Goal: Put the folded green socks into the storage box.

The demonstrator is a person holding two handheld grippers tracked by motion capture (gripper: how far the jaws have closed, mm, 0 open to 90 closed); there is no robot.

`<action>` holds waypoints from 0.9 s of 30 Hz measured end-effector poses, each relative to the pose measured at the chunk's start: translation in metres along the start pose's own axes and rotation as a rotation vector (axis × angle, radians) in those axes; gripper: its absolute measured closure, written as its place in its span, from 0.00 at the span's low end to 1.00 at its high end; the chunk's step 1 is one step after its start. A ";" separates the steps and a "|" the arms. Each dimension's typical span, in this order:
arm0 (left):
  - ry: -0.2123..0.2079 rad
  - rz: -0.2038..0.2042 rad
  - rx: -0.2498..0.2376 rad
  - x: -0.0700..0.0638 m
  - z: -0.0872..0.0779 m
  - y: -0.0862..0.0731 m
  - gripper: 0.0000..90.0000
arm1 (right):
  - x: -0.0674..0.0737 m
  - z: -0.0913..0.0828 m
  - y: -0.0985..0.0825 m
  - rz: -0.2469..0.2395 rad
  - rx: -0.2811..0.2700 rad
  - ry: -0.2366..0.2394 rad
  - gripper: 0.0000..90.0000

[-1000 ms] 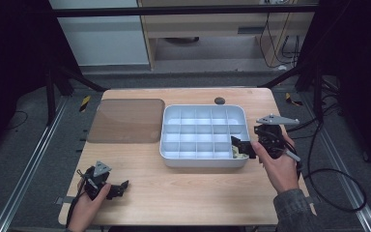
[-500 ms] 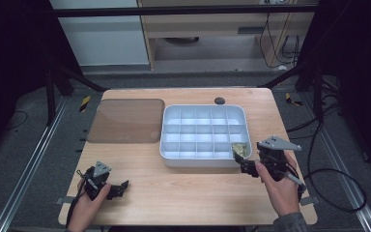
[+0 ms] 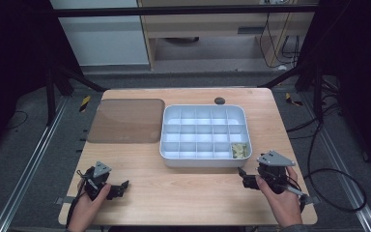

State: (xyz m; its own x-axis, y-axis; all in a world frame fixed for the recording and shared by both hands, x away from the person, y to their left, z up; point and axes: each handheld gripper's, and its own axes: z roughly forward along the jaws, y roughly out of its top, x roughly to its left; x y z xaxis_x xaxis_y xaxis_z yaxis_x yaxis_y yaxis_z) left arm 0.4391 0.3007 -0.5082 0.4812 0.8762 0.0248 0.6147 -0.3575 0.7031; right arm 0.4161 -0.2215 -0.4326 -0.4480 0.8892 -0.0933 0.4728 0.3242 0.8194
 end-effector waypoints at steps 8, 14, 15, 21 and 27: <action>0.000 -0.004 -0.001 0.000 0.000 0.000 0.00 | 0.000 0.013 -0.021 0.001 0.049 0.000 0.09; 0.000 -0.004 -0.002 0.000 0.000 0.000 0.00 | 0.001 0.023 -0.035 0.013 0.080 0.007 0.09; 0.000 -0.004 -0.002 0.000 0.000 0.000 0.00 | 0.001 0.024 -0.037 0.014 0.084 0.008 0.09; 0.000 -0.004 -0.002 0.000 0.000 0.000 0.00 | 0.006 0.032 -0.046 0.009 0.115 0.024 0.09; 0.000 -0.004 -0.003 0.000 0.000 0.000 0.00 | 0.010 0.039 -0.052 0.015 0.134 0.033 0.09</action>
State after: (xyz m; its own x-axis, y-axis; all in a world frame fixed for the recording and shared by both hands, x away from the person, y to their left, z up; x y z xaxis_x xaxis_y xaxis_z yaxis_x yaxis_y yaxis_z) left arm 0.4387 0.3004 -0.5085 0.4788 0.8777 0.0225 0.6148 -0.3534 0.7051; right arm 0.4167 -0.2172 -0.4977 -0.4637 0.8839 -0.0607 0.5758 0.3527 0.7376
